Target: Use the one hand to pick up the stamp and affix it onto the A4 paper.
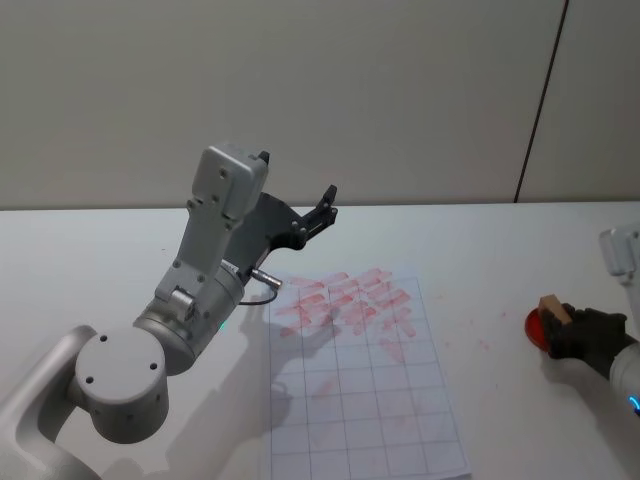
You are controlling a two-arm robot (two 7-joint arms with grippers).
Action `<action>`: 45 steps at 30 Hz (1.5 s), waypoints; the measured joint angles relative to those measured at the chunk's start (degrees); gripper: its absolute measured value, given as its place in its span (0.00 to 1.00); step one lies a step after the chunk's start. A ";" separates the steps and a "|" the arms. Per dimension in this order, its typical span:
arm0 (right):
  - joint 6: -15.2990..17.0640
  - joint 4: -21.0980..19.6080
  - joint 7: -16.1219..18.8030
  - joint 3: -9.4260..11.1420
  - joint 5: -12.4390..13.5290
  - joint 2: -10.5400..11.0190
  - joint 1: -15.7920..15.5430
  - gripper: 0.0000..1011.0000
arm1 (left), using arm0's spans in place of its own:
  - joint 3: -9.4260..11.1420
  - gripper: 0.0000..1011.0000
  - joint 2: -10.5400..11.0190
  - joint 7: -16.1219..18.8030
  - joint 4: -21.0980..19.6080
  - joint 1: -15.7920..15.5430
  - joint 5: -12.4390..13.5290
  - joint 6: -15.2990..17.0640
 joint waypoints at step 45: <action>-0.82 -8.00 -0.91 1.51 1.45 0.27 -0.83 0.22 | 0.00 0.99 0.00 0.00 0.00 0.00 0.00 0.00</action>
